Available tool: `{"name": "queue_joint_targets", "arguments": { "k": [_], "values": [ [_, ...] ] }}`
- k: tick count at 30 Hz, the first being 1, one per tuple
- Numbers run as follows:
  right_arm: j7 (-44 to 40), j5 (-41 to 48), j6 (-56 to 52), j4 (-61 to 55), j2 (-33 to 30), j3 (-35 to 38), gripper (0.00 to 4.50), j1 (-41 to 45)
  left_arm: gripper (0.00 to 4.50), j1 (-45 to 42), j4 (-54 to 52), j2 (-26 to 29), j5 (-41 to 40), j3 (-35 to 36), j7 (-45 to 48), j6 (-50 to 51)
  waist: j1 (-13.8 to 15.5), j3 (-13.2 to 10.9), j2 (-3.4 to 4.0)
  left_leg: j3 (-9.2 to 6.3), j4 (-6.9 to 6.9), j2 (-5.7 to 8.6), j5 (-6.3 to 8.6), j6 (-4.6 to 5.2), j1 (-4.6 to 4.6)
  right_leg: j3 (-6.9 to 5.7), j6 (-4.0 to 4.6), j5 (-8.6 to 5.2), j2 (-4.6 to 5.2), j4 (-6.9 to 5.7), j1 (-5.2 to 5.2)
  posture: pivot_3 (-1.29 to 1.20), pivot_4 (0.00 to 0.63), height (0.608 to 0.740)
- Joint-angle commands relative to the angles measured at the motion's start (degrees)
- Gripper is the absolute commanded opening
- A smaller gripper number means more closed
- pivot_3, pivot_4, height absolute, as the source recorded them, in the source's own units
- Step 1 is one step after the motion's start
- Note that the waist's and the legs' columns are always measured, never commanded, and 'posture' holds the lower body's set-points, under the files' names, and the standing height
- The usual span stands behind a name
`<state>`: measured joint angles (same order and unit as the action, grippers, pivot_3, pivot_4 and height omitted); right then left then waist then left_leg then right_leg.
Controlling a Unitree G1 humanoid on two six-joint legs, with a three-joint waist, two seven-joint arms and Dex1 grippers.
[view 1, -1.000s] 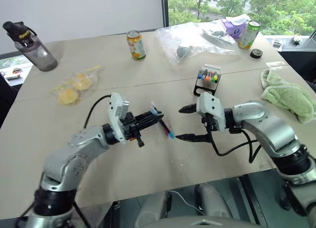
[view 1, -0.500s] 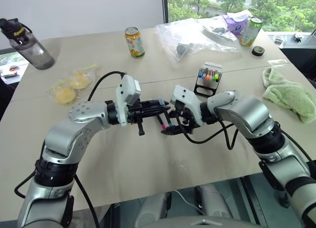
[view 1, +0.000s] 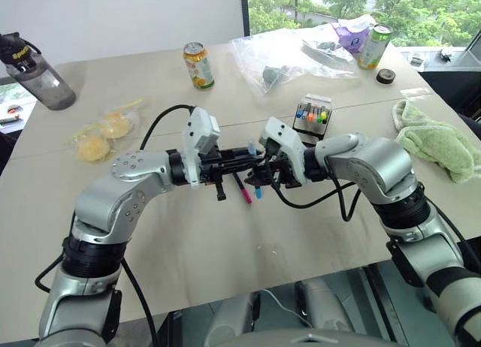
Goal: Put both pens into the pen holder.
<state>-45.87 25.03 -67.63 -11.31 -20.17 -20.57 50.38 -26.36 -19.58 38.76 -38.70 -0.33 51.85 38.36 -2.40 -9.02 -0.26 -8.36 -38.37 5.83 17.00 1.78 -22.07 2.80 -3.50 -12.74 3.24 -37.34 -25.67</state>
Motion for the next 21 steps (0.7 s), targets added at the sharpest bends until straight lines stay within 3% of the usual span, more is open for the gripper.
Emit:
{"name": "queue_joint_targets", "arguments": {
  "k": [1,3,5,12,17,21],
  "values": [
    [0.2,-2.7,7.0,-0.5,-2.7,0.8,0.11,-0.4,2.46,0.5,-2.7,-1.0,-1.3,4.7,-3.6,-0.8,0.0,0.0,0.0,0.0,-0.03,0.0,0.0,0.0,0.0,-0.01,0.0,0.0,0.0,-0.03,0.0,0.0,0.15,0.739],
    [0.2,-3.7,13.3,1.0,-2.8,2.8,0.11,-1.2,3.27,2.5,-4.2,-0.4,-2.2,6.5,-3.8,-0.1,-0.1,0.0,-0.02,0.03,-0.06,0.0,0.0,0.0,0.02,0.0,0.0,0.0,0.0,-0.08,0.0,0.0,0.15,0.739],
    [-0.6,-3.7,19.2,2.0,-2.3,5.0,0.11,-2.1,4.45,4.2,-5.1,0.1,-2.4,7.6,-4.3,-0.1,-0.1,0.0,-0.01,0.14,-0.02,-0.01,0.0,0.0,0.11,0.02,0.01,0.0,0.03,-0.2,-0.02,0.0,0.15,0.739],
    [-0.9,-13.7,53.7,6.3,-4.6,7.7,0.11,-5.7,4.45,9.1,-9.0,-1.3,-4.0,12.7,-11.3,0.9,0.3,0.0,-0.05,0.16,-0.16,0.0,0.0,-0.01,0.11,0.0,0.0,0.0,0.03,-0.31,0.0,0.0,0.15,0.739],
    [3.9,-23.9,71.2,13.5,-4.7,6.0,0.11,-7.3,4.45,10.6,-11.2,-2.8,-4.1,12.5,-14.8,1.2,0.1,0.0,-0.05,0.22,-0.19,0.0,-0.01,-0.03,0.17,0.08,0.01,0.0,0.01,-0.41,0.01,0.0,0.15,0.739],
    [8.1,-28.5,77.6,20.8,-4.0,6.8,0.11,-6.1,4.45,10.3,-11.2,-2.7,-4.0,12.3,-15.5,1.1,0.1,0.0,-0.05,0.29,-0.2,0.0,-0.05,-0.09,0.23,0.16,0.03,0.01,-0.01,-0.5,0.0,0.0,0.15,0.739]
  ]
}}
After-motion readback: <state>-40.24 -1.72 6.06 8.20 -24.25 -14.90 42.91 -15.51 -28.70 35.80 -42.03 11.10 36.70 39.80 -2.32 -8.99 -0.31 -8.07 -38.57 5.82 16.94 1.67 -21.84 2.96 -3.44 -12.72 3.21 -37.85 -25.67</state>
